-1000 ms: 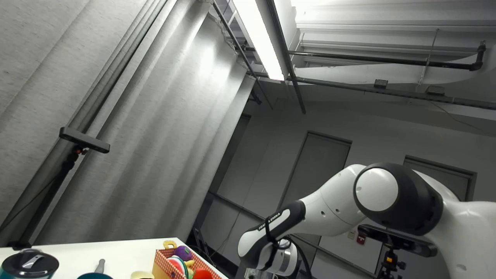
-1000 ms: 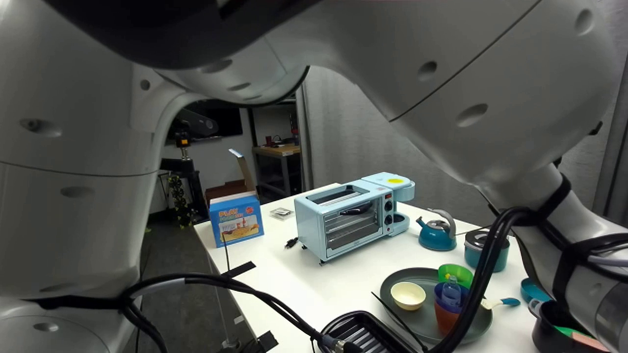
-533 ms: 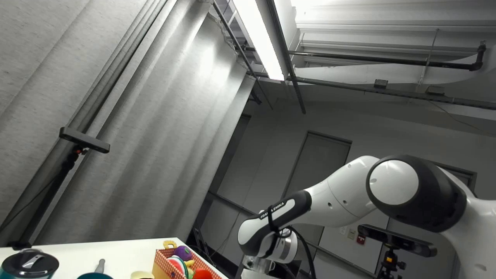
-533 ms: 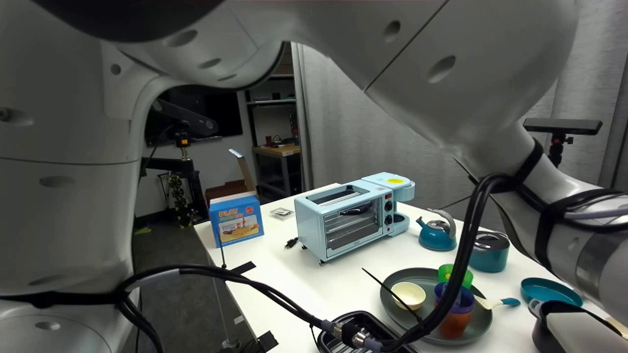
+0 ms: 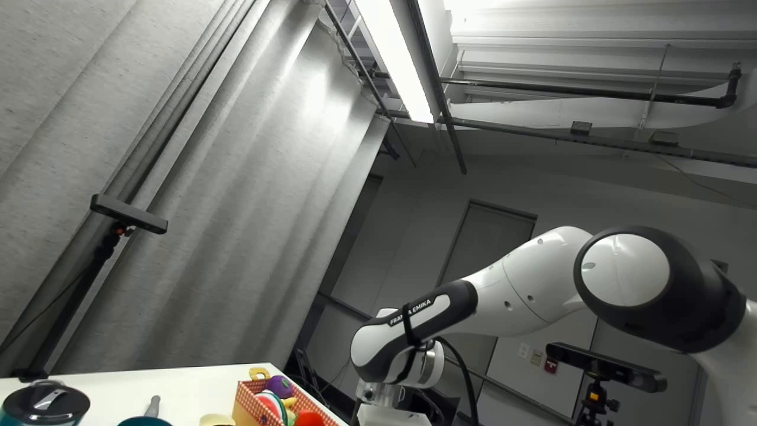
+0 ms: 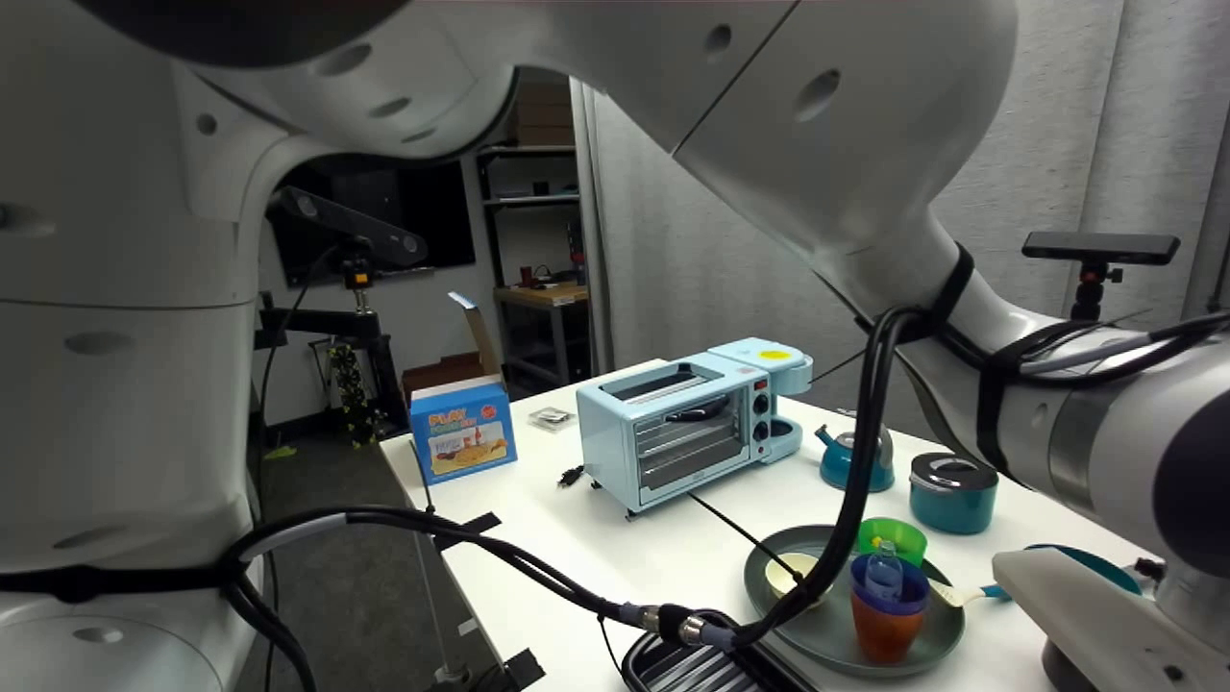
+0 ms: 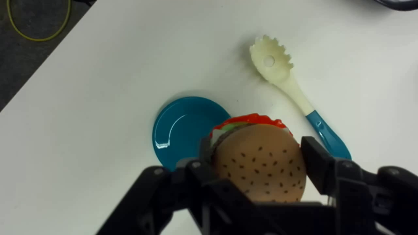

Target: Put the toy burger in the black pot

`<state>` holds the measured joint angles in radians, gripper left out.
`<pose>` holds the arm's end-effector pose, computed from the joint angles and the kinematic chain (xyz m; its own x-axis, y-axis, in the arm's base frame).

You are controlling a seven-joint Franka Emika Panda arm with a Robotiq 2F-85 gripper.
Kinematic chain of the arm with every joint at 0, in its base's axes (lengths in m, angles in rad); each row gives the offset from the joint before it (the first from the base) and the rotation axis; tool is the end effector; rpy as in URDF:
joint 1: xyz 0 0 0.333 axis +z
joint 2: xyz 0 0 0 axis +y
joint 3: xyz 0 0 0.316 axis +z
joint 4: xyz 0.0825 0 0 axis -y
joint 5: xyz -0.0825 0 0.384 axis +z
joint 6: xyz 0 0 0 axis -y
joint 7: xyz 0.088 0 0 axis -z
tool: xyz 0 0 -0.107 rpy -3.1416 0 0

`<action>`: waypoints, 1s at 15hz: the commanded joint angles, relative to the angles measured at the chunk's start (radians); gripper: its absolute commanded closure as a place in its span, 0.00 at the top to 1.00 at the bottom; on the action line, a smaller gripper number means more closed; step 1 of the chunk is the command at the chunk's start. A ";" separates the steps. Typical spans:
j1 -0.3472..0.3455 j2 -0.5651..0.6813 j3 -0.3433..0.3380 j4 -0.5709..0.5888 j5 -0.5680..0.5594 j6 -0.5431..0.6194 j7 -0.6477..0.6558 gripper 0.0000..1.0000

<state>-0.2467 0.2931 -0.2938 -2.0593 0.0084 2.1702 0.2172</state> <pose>0.4892 -0.2900 0.2855 0.7122 -0.6862 -0.1478 -0.6773 -0.7271 0.1122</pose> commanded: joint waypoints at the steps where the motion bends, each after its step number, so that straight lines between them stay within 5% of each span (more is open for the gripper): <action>1: 0.037 -0.001 0.018 0.027 -0.077 -0.085 0.016 0.44; 15: 0.131 0.104 0.129 0.288 -0.202 -0.272 -0.070 0.44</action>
<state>-0.1272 0.3512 -0.1761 -1.8676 -0.1701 1.9567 0.1801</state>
